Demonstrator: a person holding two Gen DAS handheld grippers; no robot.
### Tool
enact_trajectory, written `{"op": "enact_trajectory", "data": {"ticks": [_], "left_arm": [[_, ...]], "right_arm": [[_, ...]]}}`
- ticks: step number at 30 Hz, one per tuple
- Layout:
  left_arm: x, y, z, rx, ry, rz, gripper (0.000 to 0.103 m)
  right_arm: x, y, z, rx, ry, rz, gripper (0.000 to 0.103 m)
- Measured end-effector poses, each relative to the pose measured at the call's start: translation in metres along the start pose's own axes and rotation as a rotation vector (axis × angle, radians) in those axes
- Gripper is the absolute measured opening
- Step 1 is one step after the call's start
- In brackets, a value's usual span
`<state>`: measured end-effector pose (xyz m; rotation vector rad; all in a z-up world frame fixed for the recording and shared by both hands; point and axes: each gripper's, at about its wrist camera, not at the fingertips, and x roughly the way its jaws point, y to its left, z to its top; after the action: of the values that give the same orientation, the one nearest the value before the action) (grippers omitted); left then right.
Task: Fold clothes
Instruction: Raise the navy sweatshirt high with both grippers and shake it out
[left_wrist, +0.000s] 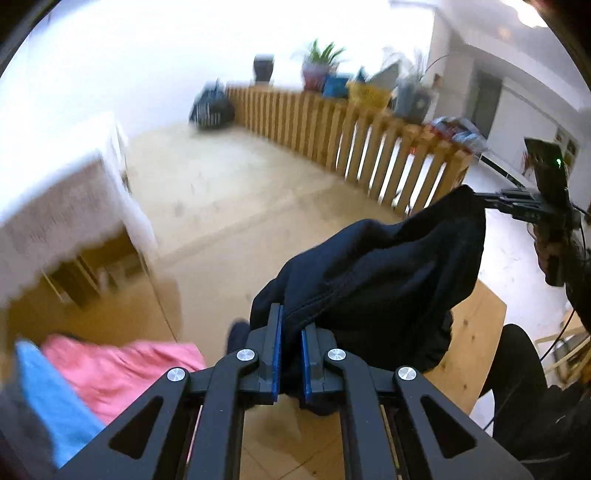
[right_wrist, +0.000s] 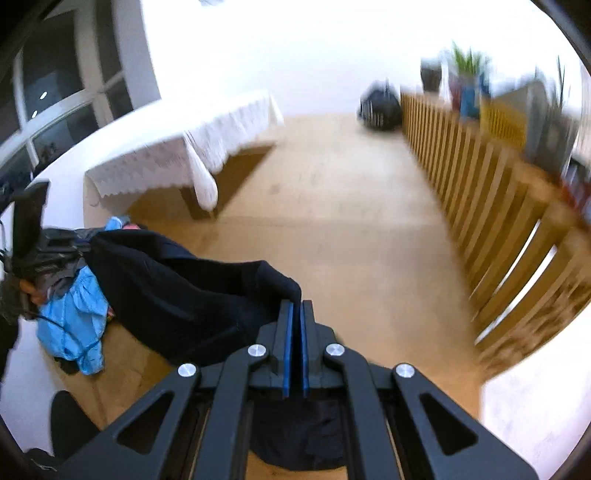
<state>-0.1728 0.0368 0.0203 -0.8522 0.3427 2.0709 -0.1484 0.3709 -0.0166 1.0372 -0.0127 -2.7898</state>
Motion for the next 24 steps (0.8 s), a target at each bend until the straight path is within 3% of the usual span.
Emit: {"op": "enact_trajectory", "data": {"ticks": [7, 9, 12, 13, 15, 16, 17, 18, 21, 24], "left_arm": [[-0.145, -0.039, 0.079, 0.057, -0.242, 0.034, 0.008], [-0.189, -0.054, 0.099, 0.098, -0.316, 0.046, 0.003], [-0.203, -0.062, 0.103, 0.122, -0.31, 0.069, 0.003], [-0.205, -0.063, 0.103, 0.127, -0.3, 0.077, 0.003], [-0.208, -0.065, 0.102, 0.138, -0.28, 0.093, 0.003], [-0.202, -0.063, 0.094, 0.129, -0.255, 0.099, 0.003], [-0.187, -0.055, 0.077, 0.107, -0.214, 0.102, 0.003], [-0.173, -0.048, 0.06, 0.084, -0.173, 0.104, 0.003], [-0.13, -0.011, -0.007, -0.026, -0.038, 0.153, 0.003], [-0.1, 0.042, -0.077, -0.168, 0.077, 0.222, 0.003]], "right_arm": [[-0.159, 0.043, 0.085, -0.11, -0.315, -0.097, 0.002], [-0.196, 0.05, 0.101, -0.13, -0.353, -0.104, 0.002], [-0.248, 0.059, 0.124, -0.15, -0.386, -0.102, 0.002], [-0.24, 0.062, 0.116, -0.148, -0.355, -0.079, 0.002], [-0.185, 0.068, 0.079, -0.132, -0.232, 0.001, 0.01], [-0.158, 0.071, 0.061, -0.123, -0.171, 0.041, 0.024], [-0.131, 0.074, 0.042, -0.114, -0.109, 0.081, 0.049], [-0.104, 0.077, 0.024, -0.106, -0.048, 0.121, 0.059], [-0.02, 0.089, -0.033, -0.079, 0.136, 0.234, 0.063], [0.076, 0.127, -0.103, -0.101, 0.327, 0.297, 0.063]]}}
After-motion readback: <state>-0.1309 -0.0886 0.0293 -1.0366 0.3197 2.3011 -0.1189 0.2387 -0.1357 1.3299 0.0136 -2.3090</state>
